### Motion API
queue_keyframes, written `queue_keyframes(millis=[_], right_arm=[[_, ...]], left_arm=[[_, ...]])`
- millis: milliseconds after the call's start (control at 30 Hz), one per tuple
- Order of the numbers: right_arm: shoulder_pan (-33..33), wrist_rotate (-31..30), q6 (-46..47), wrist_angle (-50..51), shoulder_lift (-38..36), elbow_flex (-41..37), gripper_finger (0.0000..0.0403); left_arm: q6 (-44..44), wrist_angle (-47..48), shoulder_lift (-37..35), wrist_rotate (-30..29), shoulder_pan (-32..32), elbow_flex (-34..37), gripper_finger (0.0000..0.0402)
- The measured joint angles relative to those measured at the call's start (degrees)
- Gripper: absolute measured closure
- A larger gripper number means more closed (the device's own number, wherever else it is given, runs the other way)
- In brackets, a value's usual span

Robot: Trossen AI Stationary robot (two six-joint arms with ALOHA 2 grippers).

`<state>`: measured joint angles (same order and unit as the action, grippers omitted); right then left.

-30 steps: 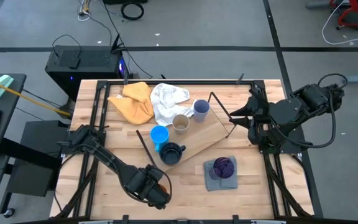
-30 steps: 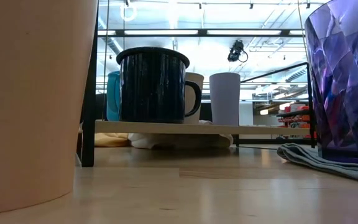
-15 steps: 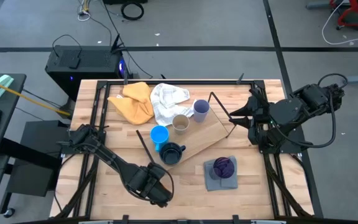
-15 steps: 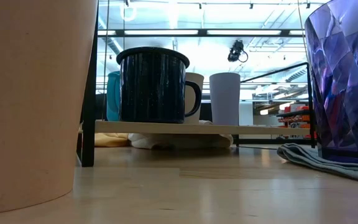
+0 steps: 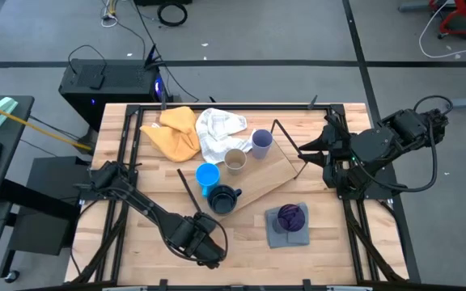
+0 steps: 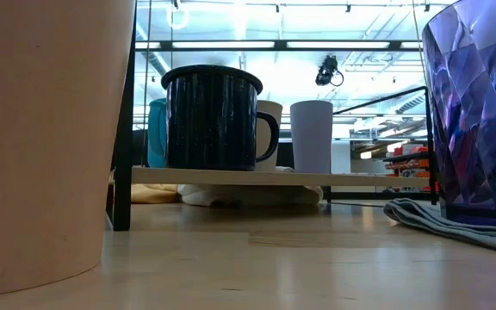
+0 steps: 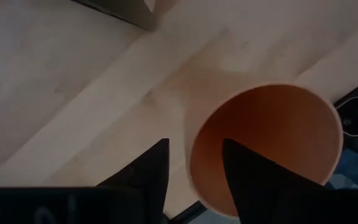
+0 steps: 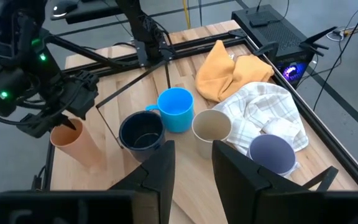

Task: Stack small to large cups/mugs on shelf
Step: Align the orange cup with the white cup on the shelf

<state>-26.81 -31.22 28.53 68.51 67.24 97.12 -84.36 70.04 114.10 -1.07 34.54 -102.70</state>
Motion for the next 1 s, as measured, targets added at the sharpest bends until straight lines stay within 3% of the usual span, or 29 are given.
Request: queue_keyframes(millis=[733,833,1000], right_arm=[[0.04,-0.02,-0.11,-0.02,0.00,0.00,0.0289],[0.04,-0.02,-0.14,-0.02,0.00,0.00,0.0289],[0.04,-0.02,-0.16,-0.02,0.00,0.00,0.0289]], left_arm=[[5.43,-1.30,0.42,-0.19,-0.42,0.99,0.0281],[7.29,-1.25,0.42,-0.11,-0.42,0.99,0.0307],[10.05,-1.18,0.42,1.07,-0.59,0.99,0.0388]])
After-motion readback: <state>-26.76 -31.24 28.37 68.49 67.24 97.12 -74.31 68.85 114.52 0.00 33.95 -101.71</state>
